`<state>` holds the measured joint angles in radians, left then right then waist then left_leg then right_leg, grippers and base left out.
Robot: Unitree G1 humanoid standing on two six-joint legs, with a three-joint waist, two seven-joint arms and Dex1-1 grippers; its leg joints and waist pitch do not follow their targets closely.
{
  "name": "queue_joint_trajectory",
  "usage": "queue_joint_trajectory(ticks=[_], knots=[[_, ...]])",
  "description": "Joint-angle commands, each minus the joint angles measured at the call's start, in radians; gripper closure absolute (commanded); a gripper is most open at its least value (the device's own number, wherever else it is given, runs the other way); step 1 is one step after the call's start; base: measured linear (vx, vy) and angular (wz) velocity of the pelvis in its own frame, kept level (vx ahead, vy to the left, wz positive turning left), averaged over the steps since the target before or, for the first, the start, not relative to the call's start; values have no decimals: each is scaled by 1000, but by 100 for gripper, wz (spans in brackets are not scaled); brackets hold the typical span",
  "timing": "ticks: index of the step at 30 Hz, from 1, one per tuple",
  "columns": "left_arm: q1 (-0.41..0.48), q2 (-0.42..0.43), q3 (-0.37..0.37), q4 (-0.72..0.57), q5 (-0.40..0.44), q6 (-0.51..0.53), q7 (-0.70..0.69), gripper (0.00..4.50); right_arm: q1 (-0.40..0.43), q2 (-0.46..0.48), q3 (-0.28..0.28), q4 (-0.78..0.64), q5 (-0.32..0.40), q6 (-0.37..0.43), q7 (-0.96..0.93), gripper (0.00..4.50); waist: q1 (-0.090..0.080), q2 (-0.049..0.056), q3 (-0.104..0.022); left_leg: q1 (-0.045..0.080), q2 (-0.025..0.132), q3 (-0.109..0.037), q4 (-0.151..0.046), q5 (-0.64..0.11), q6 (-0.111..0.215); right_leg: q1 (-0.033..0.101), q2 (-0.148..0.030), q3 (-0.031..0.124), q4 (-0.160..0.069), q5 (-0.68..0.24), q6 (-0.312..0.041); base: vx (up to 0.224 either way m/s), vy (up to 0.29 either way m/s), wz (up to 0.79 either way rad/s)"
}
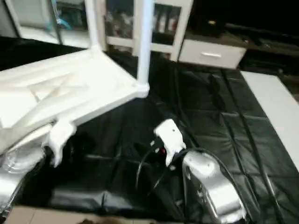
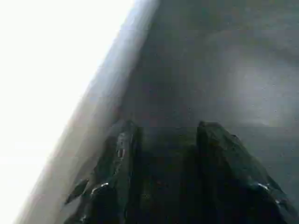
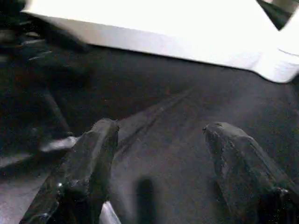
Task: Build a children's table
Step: Rotate leg to tighten
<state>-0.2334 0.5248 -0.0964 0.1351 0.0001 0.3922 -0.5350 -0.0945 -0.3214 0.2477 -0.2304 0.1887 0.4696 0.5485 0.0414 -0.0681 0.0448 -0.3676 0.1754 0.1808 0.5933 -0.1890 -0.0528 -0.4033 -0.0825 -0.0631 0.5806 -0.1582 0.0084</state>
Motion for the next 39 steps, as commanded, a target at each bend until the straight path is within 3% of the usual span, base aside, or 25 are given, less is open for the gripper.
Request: queue_joint_trajectory(ticks=[1,3,7,9,12,13,14,17,20,21,22,25,27,28,29,32,37,39], knots=[[-48,-15,14,71,42,6,80,212,-5,-7,-7,0,-6,1,-2,132,2,25,-52,16,52,-28,-93,-346,-48,32,-54,47,-54,-241,-146,0,0,0],[-108,-35,32,153,49,37,135,212,-3,-4,-5,1,-8,0,-6,132,4,26,-54,17,51,-27,-89,-327,-43,33,-56,48,-52,-218,-157,0,0,0],[-186,-65,30,297,74,5,213,212,1,0,0,4,-14,1,-12,132,3,22,-53,15,49,-30,-87,-346,-37,35,-60,47,-61,-298,-142,0,0,0],[-238,-95,39,393,84,-50,282,212,2,1,0,6,-17,0,-16,132,4,21,-53,21,48,-30,-85,-365,-33,29,-59,46,-69,-334,-133,0,0,0],[-285,-127,43,467,99,-136,349,212,4,1,0,4,-20,1,-19,132,8,19,-52,17,50,-34,-86,-367,-29,32,-61,45,-71,-350,-123,0,0,0],[-286,-145,49,461,87,-173,350,212,7,0,0,-2,-20,2,-20,132,10,35,-53,17,51,-37,-87,-362,-33,33,-62,45,-68,-339,-126,0,0,0],[-286,-157,54,456,77,-194,347,212,10,0,0,-6,-19,3,-21,132,7,28,-53,15,52,-36,-88,-362,-32,34,-61,45,-72,-333,-127,0,0,0],[-247,-190,78,392,39,-235,338,212,21,-1,-12,-23,-12,4,-24,132,13,30,-55,14,57,-35,-88,-353,-35,37,-63,45,-65,-274,-160,0,0,0],[-131,-244,156,229,-45,-426,373,212,36,16,-56,-40,8,-20,-46,132,16,27,-57,12,59,-31,-87,-337,-27,39,-61,45,-59,-222,-182,0,0,0],[-128,-245,158,225,-47,-431,374,212,36,17,-57,-40,9,-20,-46,132,14,27,-58,7,60,-32,-88,-320,-18,44,-64,46,-57,-201,-188,0,0,0],[-104,-250,173,184,-57,-467,388,178,35,22,-65,-40,14,-27,-50,132,14,25,-59,10,58,-29,-85,-313,-12,40,-59,44,-57,-195,-185,0,0,0],[-23,-265,246,24,-18,-704,525,174,21,35,-81,-29,26,-47,-55,132,10,20,-54,7,64,-31,-88,-335,-4,42,-62,43,-63,-256,-165,0,0,0],[-9,-258,258,-6,15,-752,560,162,16,38,-82,-23,28,-53,-55,132,8,21,-50,13,62,-29,-88,-361,-7,34,-56,42,-68,-296,-149,0,0,0],[1,-254,270,-29,42,-781,581,136,10,42,-82,-20,29,-58,-53,132,7,20,-46,18,60,-30,-89,-394,-15,29,-52,42,-74,-358,-119,0,0,0],[8,-248,288,-55,86,-795,625,135,4,46,-82,-17,32,-60,-50,132,6,14,-45,17,59,-31,-89,-405,-20,27,-53,41,-75,-393,-101,0,0,0],[15,-232,391,-145,219,-778,786,119,-17,53,-78,-7,37,-74,-34,132,3,14,-45,15,60,-36,-90,-407,-33,28,-53,41,-74,-414,-74,0,0,0],[25,-241,503,-231,259,-737,896,87,-23,49,-78,-1,40,-85,-21,132,-3,17,-47,18,55,-38,-86,-415,-39,22,-49,40,-76,-401,-71,0,0,0],[31,-247,549,-287,286,-708,929,52,-23,47,-81,1,40,-88,-15,132,-4,17,-49,14,57,-38,-86,-397,-36,24,-48,41,-69,-351,-86,0,0,0]])
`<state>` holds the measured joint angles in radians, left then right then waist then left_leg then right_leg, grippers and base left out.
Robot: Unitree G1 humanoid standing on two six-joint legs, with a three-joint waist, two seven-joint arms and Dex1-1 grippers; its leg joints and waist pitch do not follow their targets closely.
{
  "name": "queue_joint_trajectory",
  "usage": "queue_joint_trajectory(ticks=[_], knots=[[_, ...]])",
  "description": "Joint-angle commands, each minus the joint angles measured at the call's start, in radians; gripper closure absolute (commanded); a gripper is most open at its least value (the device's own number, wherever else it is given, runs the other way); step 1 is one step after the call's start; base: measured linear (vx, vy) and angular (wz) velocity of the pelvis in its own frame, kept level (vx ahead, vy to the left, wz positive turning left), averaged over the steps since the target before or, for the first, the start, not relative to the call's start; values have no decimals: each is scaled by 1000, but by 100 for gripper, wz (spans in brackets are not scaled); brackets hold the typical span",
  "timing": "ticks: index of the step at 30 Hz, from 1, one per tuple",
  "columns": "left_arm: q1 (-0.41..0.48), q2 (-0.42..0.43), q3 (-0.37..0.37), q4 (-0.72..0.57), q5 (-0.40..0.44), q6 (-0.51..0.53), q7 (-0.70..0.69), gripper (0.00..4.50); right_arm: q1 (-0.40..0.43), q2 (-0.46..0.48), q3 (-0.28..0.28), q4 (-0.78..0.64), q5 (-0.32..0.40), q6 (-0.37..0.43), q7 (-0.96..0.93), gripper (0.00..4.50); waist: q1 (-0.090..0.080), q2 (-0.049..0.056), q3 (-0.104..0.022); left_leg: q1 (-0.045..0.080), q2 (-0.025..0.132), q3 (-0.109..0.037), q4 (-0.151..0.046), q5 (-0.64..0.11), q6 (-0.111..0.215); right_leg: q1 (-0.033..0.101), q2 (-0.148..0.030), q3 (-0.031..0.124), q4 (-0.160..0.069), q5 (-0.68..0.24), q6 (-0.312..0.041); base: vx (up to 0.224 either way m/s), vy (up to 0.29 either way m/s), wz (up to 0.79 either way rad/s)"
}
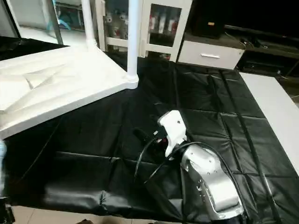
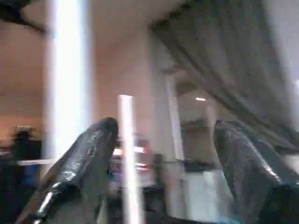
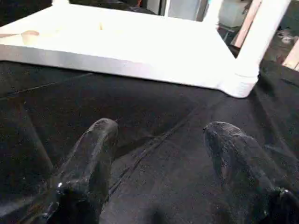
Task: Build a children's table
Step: Rotate leg to tighten
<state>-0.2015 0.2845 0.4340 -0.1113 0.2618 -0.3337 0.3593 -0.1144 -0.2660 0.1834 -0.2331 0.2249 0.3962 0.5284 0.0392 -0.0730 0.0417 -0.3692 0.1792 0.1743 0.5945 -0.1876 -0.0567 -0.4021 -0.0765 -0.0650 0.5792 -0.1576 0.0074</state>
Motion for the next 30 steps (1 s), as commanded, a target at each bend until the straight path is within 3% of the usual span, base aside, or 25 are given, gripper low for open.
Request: queue_joint_trajectory(ticks=[1,3,5,8,12,13,15,18,23,28,30], knots=[[0,-7,23,-45,30,20,40,49,-3,-8,-17,4,4,-14,6,132,-1,22,-47,14,53,-31,-87,-390,-31,24,-54,43,-67,-337,-89,0,0,0],[2,-9,37,-73,53,40,65,53,-1,-8,-17,3,5,-16,7,132,0,18,-47,15,51,-30,-86,-386,-24,23,-53,43,-65,-320,-94,0,0,0],[1,-5,36,-93,77,50,72,12,1,-7,-16,2,8,-16,8,132,1,20,-47,15,51,-30,-86,-386,-23,22,-53,43,-66,-324,-94,0,0,0],[-4,-7,39,-97,88,61,85,16,-1,-7,-12,4,10,-18,8,132,-1,18,-45,15,48,-31,-86,-418,-25,19,-53,41,-72,-381,-78,0,0,0],[-13,-15,57,-96,85,87,103,9,-1,-7,-12,3,9,-17,12,132,-3,19,-46,15,48,-32,-85,-421,-27,18,-53,41,-73,-381,-77,0,0,0],[-21,-20,72,-91,68,111,106,9,2,-9,-14,0,9,-19,14,132,-4,16,-46,15,48,-32,-85,-421,-26,18,-53,41,-73,-383,-77,0,0,0],[-29,-22,83,-82,43,131,105,9,4,-10,-15,-2,10,-20,15,132,-3,23,-47,15,48,-33,-85,-416,-27,18,-54,41,-71,-369,-82,0,0,0],[-35,-5,85,-63,16,136,79,9,4,-13,-18,-1,10,-21,16,132,-3,20,-47,14,47,-33,-85,-414,-25,18,-52,41,-71,-356,-86,0,0,0],[-49,12,110,-15,-19,138,77,9,-6,-6,-24,5,11,-23,9,132,-3,24,-48,15,45,-32,-85,-414,-26,18,-51,41,-70,-339,-88,0,0,0],[-89,34,122,84,-123,216,8,9,-22,-2,-18,16,11,-32,13,132,-1,24,-48,16,45,-33,-87,-421,-34,17,-52,41,-68,-350,-90,0,0,0],[-96,40,116,107,-127,257,-6,9,-25,-2,-17,20,11,-35,14,132,0,23,-48,15,44,-33,-87,-419,-37,18,-53,41,-67,-350,-90,0,0,0]])
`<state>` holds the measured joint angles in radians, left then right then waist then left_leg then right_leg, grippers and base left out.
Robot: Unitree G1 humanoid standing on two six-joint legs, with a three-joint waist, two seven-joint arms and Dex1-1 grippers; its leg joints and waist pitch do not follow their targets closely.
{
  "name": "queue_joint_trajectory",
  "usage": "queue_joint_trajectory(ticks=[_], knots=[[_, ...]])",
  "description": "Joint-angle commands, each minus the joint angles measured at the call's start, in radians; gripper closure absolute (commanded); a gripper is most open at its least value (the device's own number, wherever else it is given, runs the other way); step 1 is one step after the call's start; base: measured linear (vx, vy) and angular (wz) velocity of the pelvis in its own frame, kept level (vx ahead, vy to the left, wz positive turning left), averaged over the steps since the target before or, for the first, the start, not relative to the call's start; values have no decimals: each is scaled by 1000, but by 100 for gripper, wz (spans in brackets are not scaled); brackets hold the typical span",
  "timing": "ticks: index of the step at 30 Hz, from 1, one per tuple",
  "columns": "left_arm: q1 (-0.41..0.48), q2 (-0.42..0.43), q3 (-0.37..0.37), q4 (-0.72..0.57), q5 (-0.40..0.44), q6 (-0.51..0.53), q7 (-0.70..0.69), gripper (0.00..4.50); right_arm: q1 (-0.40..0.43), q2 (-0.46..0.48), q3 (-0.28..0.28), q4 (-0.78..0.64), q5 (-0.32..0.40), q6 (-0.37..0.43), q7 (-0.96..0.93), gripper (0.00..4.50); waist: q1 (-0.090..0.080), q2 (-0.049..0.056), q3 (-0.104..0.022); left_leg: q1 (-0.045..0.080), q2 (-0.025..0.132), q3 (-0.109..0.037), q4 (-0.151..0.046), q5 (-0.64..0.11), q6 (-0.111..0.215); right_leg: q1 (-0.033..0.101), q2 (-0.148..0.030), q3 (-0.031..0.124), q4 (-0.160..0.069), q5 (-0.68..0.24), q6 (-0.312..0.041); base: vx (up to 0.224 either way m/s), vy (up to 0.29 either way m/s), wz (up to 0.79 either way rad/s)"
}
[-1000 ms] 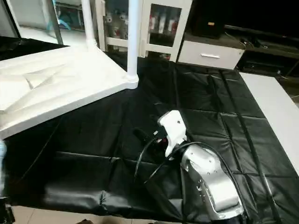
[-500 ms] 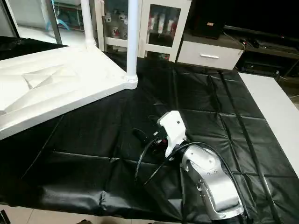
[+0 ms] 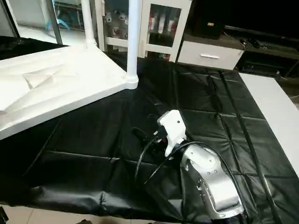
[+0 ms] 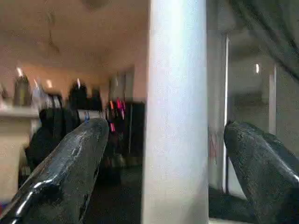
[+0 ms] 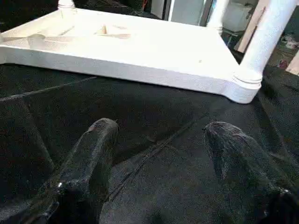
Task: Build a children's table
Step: Rotate leg to tighten, then rotate table base
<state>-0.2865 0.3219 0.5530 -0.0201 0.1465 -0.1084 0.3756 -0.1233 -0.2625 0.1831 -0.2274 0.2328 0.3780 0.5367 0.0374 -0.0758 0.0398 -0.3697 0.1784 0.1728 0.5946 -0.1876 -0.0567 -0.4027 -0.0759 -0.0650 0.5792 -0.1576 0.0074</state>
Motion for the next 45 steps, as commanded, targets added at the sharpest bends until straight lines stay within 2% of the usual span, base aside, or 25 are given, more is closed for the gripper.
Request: queue_joint_trajectory(ticks=[1,5,10,11,12,13,14,18,20,21,22,24,25,26,27,28,30,33,36,37,39,41,42,43,45], knots=[[-13,7,-3,22,-18,39,-30,9,-18,-5,-16,15,3,-17,5,132,2,27,-47,17,46,-32,-87,-413,-39,19,-55,42,-66,-344,-92,0,0,0],[-26,9,9,35,-58,59,-38,9,-20,-5,-17,15,3,-18,6,132,3,28,-49,16,49,-30,-88,-390,-37,22,-54,43,-62,-283,-113,0,0,0],[-27,3,21,40,-209,100,-144,9,-8,-6,-17,-1,5,-19,6,132,5,28,-47,17,47,-28,-89,-406,-43,21,-56,43,-64,-313,-121,0,0,0],[11,-6,9,44,-370,107,-327,9,-2,-13,-12,-5,7,-40,25,132,9,45,-46,20,47,-31,-90,-419,-51,19,-59,44,-65,-321,-119,0,0,0],[32,-9,5,43,-432,114,-405,9,1,-19,-7,-5,8,-52,39,132,10,37,-44,19,46,-27,-91,-432,-53,17,-59,45,-68,-343,-120,0,0,0],[52,-5,0,47,-475,114,-476,9,1,-24,-4,-4,9,-59,51,132,12,43,-44,22,49,-28,-93,-445,-59,15,-57,45,-68,-336,-123,0,0,0],[83,6,-7,40,-522,153,-560,9,5,-36,-1,-5,18,-63,75,132,13,39,-44,23,47,-26,-91,-450,-56,13,-56,45,-70,-338,-122,0,0,0],[138,43,-27,33,-607,261,-729,9,17,-68,3,-22,52,-53,142,132,27,44,-38,32,50,-23,-94,-492,-56,8,-56,48,-75,-397,-110,0,0,0],[156,82,-55,43,-640,316,-848,9,27,-100,9,-30,65,-45,189,132,30,37,-36,30,50,-25,-97,-501,-55,10,-56,47,-78,-427,-94,0,0,0],[161,121,-92,57,-656,363,-937,9,35,-127,14,-30,71,-36,221,132,34,46,-34,32,51,-27,-100,-516,-60,9,-57,48,-79,-455,-84,0,0,0],[155,146,-127,68,-672,422,-1000,9,41,-150,21,-26,66,-38,245,132,39,40,-34,34,50,-28,-99,-518,-57,8,-58,48,-81,-477,-74,0,0,0],[144,176,-187,78,-688,462,-1068,9,45,-167,26,-14,56,-48,262,132,42,47,-28,39,50,-28,-102,-553,-65,3,-59,48,-88,-516,-72,0,0,0],[142,180,-197,79,-689,467,-1077,9,45,-169,26,-11,55,-49,264,132,40,45,-29,40,50,-32,-102,-570,-69,5,-61,46,-90,-532,-71,0,0,0],[138,184,-209,81,-690,472,-1088,9,45,-171,27,-8,54,-51,266,132,38,44,-29,37,50,-34,-104,-568,-69,9,-62,46,-90,-531,-70,0,0,0],[124,191,-245,84,-695,486,-1118,9,43,-172,22,1,49,-57,265,132,39,50,-31,35,52,-36,-105,-559,-71,11,-64,47,-86,-515,-76,0,0,0],[94,186,-284,95,-694,502,-1148,9,39,-174,14,11,44,-64,263,132,37,47,-31,37,50,-32,-104,-554,-69,8,-62,47,-90,-516,-75,0,0,0],[35,162,-355,117,-673,523,-1201,9,32,-180,-2,19,45,-69,260,132,37,51,-29,40,49,-29,-103,-556,-71,6,-62,48,-95,-516,-80,0,0,0],[7,151,-386,132,-661,527,-1222,9,30,-186,-6,19,51,-68,263,132,36,49,-33,25,51,-33,-105,-501,-67,24,-68,48,-84,-478,-93,0,0,0],[-97,63,-485,204,-603,494,-1219,9,41,-206,-13,14,37,-71,265,132,30,44,-39,24,49,-26,-97,-444,-55,27,-67,49,-81,-433,-107,0,0,0],[-103,58,-492,210,-597,489,-1218,9,42,-207,-13,13,36,-72,265,132,35,44,-42,30,50,-21,-91,-414,-43,23,-68,52,-81,-408,-118,0,0,0],[-165,-3,-559,267,-558,457,-1216,9,56,-214,-17,7,32,-72,263,132,41,45,-44,23,51,-20,-90,-357,-29,32,-70,53,-74,-359,-135,0,0,0],[-201,-41,-594,305,-527,425,-1203,9,68,-221,-14,-3,30,-69,260,132,43,44,-51,13,52,-19,-87,-267,-15,44,-67,51,-59,-227,-163,0,0,0],[-217,-67,-611,321,-521,423,-1198,9,79,-223,-12,-12,30,-68,257,132,44,43,-54,14,53,-18,-85,-248,-11,46,-67,50,-54,-192,-173,0,0,0],[-227,-83,-622,329,-519,425,-1195,9,86,-225,-11,-20,30,-65,255,132,46,53,-56,14,53,-18,-80,-204,-1,50,-68,51,-44,-116,-196,55,9,0],[-235,-101,-637,335,-510,419,-1191,9,95,-226,-10,-31,31,-61,252,132,43,47,-61,12,51,-15,-73,-144,25,56,-65,49,-34,-3,-232,54,9,-1]])
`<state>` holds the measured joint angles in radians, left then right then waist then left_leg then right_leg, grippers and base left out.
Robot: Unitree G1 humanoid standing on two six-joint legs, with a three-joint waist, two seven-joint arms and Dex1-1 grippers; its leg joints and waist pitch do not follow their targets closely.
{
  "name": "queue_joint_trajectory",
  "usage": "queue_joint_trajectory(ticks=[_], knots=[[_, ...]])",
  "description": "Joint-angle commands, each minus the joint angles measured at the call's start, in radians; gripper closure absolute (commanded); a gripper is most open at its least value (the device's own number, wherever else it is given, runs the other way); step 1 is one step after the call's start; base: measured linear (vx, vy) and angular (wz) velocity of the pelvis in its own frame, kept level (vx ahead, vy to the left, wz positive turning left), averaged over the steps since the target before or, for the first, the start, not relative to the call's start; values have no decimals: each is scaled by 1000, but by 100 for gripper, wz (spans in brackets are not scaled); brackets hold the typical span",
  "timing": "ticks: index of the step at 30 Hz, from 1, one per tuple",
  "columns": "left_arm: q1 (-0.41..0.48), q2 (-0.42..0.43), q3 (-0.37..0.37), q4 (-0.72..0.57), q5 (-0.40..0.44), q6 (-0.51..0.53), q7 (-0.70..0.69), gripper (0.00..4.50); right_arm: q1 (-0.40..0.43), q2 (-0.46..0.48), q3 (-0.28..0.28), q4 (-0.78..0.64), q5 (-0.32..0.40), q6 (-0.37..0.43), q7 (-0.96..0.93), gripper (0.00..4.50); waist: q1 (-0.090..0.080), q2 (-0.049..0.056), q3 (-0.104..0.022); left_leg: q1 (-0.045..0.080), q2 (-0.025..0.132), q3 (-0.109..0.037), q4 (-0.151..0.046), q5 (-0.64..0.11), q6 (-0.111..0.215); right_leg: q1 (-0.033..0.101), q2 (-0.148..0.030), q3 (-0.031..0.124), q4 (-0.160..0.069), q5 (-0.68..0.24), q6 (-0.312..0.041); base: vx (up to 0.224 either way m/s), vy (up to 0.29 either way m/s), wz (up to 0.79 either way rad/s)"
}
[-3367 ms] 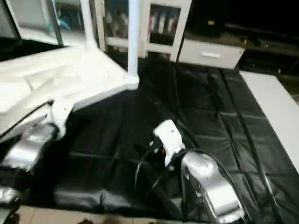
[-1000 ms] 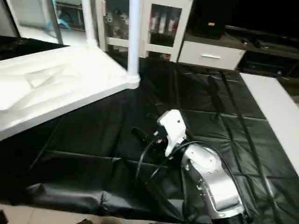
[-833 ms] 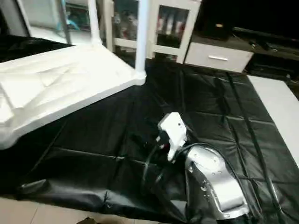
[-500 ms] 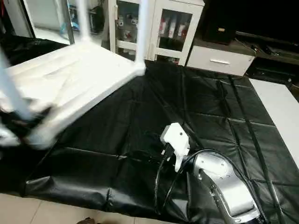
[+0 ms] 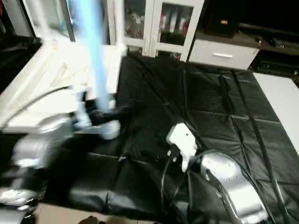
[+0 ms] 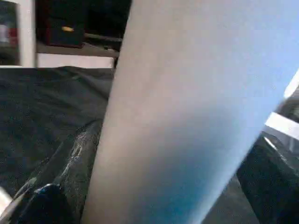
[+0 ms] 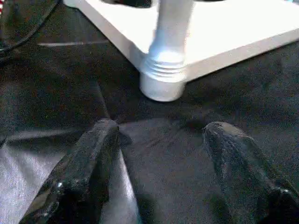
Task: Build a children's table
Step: Rotate table base
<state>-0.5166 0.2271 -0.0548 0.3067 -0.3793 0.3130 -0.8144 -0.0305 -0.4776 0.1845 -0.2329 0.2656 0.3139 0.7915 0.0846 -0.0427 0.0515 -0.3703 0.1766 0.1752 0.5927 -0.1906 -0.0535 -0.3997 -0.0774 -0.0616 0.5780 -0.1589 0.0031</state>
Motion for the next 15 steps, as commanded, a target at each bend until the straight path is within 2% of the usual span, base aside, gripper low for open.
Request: queue_joint_trajectory(ticks=[1,2,3,4,5,6,7,9,10,11,12,13,15], knots=[[-14,-30,-45,18,26,-7,5,9,16,-11,-10,-38,0,8,-9,132,-5,15,-72,9,51,-16,-69,-117,41,57,-65,45,-30,28,-242,0,0,0],[-19,-41,-50,25,36,-15,9,9,22,-11,-9,-45,1,10,-12,132,-4,20,-70,13,52,-14,-67,-126,52,55,-66,45,-36,17,-248,0,0,0],[-24,-58,-57,38,52,-31,19,9,31,-11,-9,-53,0,12,-18,132,-5,17,-69,13,53,-13,-67,-133,56,56,-67,46,-37,4,-249,0,0,0],[-25,-67,-64,53,72,-49,33,9,43,-8,-7,-61,-4,13,-25,132,-3,21,-67,14,54,-14,-69,-157,58,57,-68,46,-43,-38,-247,0,0,0],[-17,-61,-66,52,81,-54,38,9,48,-5,-5,-66,-6,15,-30,132,-2,29,-67,15,55,-16,-70,-170,55,57,-68,45,-43,-62,-243,0,0,0],[-13,-58,-67,49,83,-54,39,9,50,-4,-3,-69,-7,15,-32,132,-5,26,-63,17,55,-15,-73,-214,47,55,-67,44,-52,-131,-230,0,0,0],[-1,-48,-67,48,86,-59,37,9,58,-1,0,-77,-8,18,-38,132,-5,29,-60,18,55,-16,-77,-248,35,53,-68,44,-57,-200,-216,0,0,0],[4,-44,-67,46,86,-60,35,9,61,0,2,-81,-7,18,-39,132,-5,30,-56,20,55,-17,-81,-290,19,50,-67,44,-66,-289,-187,0,0,0],[25,-26,-63,38,101,-82,45,9,69,2,3,-90,-6,22,-43,132,-6,33,-57,21,56,-19,-82,-305,13,47,-67,44,-70,-320,-169,0,0,0],[39,-15,-55,26,103,-81,50,9,72,3,5,-95,-5,23,-44,132,-8,41,-57,20,55,-20,-83,-310,10,47,-66,45,-70,-327,-163,0,0,0],[49,-8,-49,17,103,-79,52,9,74,4,6,-98,-4,24,-45,132,-11,38,-58,19,55,-21,-84,-313,6,47,-64,44,-70,-322,-156,0,0,0],[63,7,-42,0,99,-66,50,9,74,7,7,-99,-2,23,-46,132,-14,41,-61,18,55,-22,-84,-307,2,48,-64,44,-66,-303,-158,0,0,0],[80,36,-34,-18,112,-48,44,9,69,13,10,-98,-1,22,-51,132,-20,42,-61,18,55,-21,-84,-309,4,46,-63,44,-65,-294,-167,0,0,0]])
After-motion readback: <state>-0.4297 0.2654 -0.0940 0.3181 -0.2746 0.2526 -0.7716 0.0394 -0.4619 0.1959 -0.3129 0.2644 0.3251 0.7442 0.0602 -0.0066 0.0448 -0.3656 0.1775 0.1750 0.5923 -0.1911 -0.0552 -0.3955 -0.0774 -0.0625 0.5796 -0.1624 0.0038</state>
